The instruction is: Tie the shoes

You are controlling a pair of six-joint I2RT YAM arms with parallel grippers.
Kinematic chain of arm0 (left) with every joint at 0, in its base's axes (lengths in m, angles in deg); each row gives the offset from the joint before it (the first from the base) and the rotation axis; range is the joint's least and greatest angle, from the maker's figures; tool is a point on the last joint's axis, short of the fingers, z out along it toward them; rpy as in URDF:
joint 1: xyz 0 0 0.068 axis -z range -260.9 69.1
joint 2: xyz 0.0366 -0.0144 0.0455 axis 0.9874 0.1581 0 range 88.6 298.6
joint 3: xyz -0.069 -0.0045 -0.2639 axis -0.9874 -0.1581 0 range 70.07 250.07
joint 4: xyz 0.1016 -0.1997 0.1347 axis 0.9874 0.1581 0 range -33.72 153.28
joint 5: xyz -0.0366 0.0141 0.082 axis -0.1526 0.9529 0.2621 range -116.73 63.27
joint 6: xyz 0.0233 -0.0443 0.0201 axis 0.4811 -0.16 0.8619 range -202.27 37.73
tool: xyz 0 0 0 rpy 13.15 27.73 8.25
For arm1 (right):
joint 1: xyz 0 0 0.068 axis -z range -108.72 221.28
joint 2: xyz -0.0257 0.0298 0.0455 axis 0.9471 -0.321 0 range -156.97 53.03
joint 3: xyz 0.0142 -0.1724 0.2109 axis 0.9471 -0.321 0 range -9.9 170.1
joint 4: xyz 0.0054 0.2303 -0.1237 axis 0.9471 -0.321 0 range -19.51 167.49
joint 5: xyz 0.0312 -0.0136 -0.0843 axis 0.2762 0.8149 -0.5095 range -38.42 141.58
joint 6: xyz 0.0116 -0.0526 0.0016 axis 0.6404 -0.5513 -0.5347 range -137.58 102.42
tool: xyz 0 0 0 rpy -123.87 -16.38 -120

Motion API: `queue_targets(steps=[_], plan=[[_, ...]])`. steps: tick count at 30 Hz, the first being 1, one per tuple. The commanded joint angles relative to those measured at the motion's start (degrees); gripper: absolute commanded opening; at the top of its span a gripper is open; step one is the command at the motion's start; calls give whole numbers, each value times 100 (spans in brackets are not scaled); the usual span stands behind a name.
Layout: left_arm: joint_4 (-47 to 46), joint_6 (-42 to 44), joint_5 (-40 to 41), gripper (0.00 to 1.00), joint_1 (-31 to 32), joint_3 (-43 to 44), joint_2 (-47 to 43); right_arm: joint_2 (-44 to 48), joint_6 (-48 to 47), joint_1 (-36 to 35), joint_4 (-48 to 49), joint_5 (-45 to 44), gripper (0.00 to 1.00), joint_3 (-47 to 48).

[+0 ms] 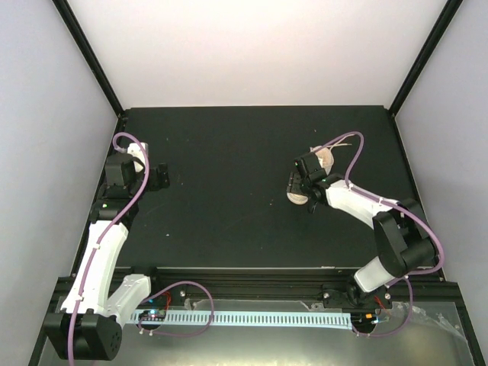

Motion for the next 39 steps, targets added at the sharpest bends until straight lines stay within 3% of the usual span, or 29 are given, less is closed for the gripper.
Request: queue_targets(steps=[1, 4, 7, 8, 20, 28, 34, 39], plan=[[49, 27, -145, 99, -34, 37, -11, -153, 247, -129, -134, -531, 70, 69], [52, 18, -158, 99, -33, 27, -9, -244, 222, -159, -175, -716, 48, 128], [52, 19, -142, 99, -32, 27, -25, -195, 138, -161, -387, -729, 8, 358], [52, 19, -134, 99, -34, 30, -31, -116, 49, -161, -446, -574, 2, 461], [48, 9, -150, 99, -36, 30, -44, 1235, -1671, -160, -2107, 2132, 2, 3190], [45, 1, -133, 99, -31, 12, -55, 1681, -1810, -285, -3488, 3603, 2, 3409], [44, -1, -159, 99, -35, 25, -1, 1968, -1767, -414, -4090, 3652, 2, 3344], [49, 1, -159, 99, -31, 19, 8, 1898, -1849, -411, -3660, 2394, 2, 3287]])
